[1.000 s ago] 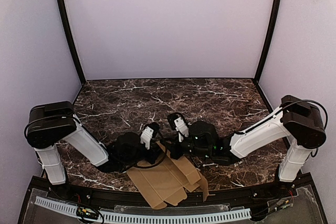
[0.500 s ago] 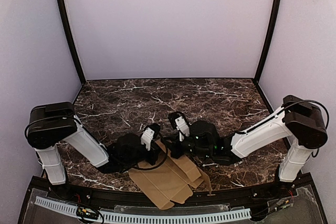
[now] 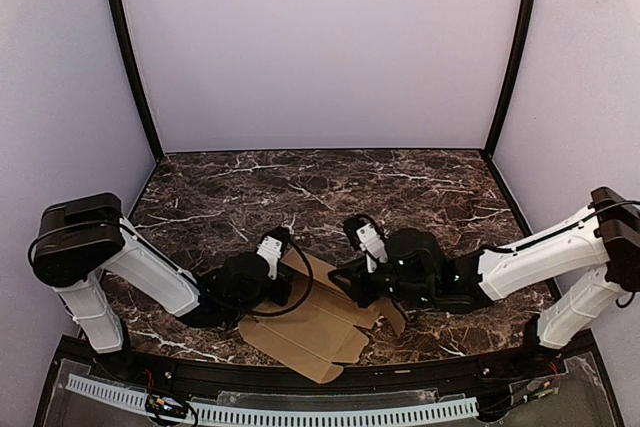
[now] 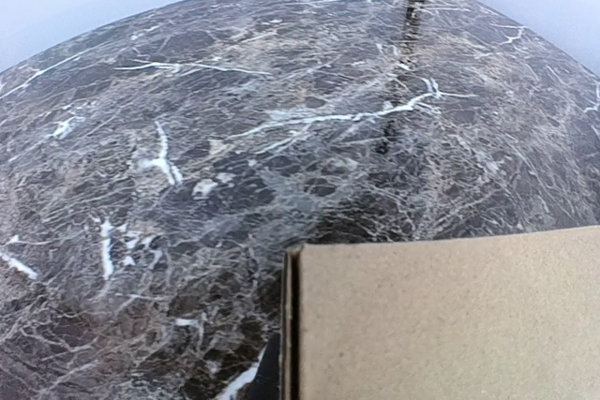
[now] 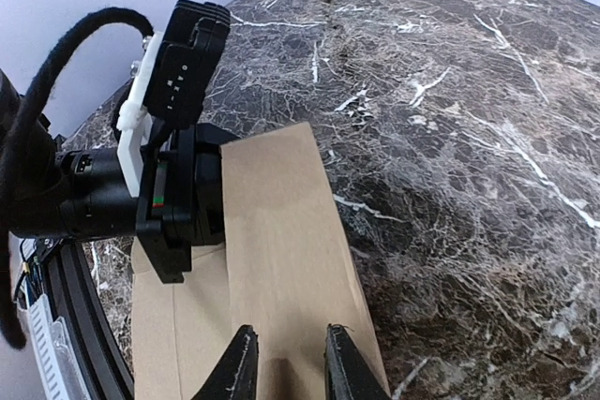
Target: Fold the paper box
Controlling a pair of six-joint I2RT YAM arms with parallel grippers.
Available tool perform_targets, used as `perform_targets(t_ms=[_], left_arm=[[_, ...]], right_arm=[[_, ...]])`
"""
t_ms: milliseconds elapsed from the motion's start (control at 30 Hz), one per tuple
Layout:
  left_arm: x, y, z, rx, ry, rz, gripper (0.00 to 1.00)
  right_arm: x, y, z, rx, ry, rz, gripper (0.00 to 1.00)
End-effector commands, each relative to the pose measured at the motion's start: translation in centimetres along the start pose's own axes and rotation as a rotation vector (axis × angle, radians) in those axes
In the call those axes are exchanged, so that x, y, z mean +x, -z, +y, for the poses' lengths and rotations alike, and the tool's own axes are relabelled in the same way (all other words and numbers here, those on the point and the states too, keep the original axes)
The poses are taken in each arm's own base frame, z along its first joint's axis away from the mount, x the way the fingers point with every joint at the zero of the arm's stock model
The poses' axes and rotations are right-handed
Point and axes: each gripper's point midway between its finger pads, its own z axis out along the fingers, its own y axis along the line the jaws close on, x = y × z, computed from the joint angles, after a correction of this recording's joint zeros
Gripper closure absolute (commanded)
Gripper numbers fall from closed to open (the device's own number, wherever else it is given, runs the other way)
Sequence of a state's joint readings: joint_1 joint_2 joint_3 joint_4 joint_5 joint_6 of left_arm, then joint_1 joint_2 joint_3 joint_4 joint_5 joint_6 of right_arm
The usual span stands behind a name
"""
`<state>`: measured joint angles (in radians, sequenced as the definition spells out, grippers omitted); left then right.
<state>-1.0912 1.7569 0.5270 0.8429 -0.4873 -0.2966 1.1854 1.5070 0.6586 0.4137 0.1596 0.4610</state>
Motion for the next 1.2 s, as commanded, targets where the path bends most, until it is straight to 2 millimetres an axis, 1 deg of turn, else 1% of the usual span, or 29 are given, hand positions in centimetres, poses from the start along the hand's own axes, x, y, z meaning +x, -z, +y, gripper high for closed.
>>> perform_targets(t_ms=[0, 67, 167, 267, 300, 433, 533, 567, 700, 800, 900, 1000, 1167], left_arm=[[-0.7, 0.7, 2.4, -0.129, 0.014, -0.006, 0.99], [-0.8, 0.8, 2.7, -0.146, 0.01, -0.008, 0.99], [-0.9, 0.9, 3.3, -0.184, 0.003, -0.007, 0.99], [-1.1, 1.4, 4.4, -0.246, 0.011, -0.001, 0.99], [-1.2, 1.6, 4.6, -0.258, 0.015, 0.001, 0.99], [-1.1, 2.3, 5.5, -0.296, 0.058, 0.006, 0.99], [-0.9, 2.7, 5.8, -0.302, 0.083, 0.015, 0.99], [-0.8, 2.8, 5.9, -0.301, 0.092, 0.017, 0.99], [-0.4, 3.1, 5.6, -0.274, 0.122, 0.031, 0.99], [-0.2, 3.3, 5.5, -0.266, 0.137, 0.034, 0.99], [0.3, 3.5, 5.4, -0.254, 0.147, 0.048, 0.99], [0.8, 3.6, 5.2, -0.249, 0.154, 0.058, 0.99], [1.2, 3.5, 4.8, -0.233, 0.186, 0.069, 0.99]], right_arm=[[0.7, 2.3, -1.1, 0.054, 0.011, 0.032, 0.73], [0.6, 3.2, -1.2, 0.058, 0.007, 0.036, 0.68], [0.5, 4.5, -1.6, 0.073, -0.017, 0.037, 0.64], [0.6, 5.7, -1.8, 0.074, -0.046, 0.047, 0.63], [0.7, 5.9, -1.9, 0.08, -0.054, 0.056, 0.66], [1.3, 6.0, -2.2, 0.099, -0.094, 0.08, 0.86], [1.6, 5.5, -2.4, 0.112, -0.103, 0.093, 0.99], [1.6, 5.3, -2.4, 0.12, -0.102, 0.098, 1.0], [1.8, 4.0, -3.2, 0.175, -0.095, 0.113, 1.0], [1.3, 3.0, -3.5, 0.19, -0.091, 0.104, 1.0], [0.7, 2.0, -3.6, 0.188, -0.081, 0.095, 1.0], [0.1, 0.9, -2.9, 0.153, -0.067, 0.082, 1.0], [-0.4, -1.3, -2.0, 0.126, -0.051, 0.08, 1.0]])
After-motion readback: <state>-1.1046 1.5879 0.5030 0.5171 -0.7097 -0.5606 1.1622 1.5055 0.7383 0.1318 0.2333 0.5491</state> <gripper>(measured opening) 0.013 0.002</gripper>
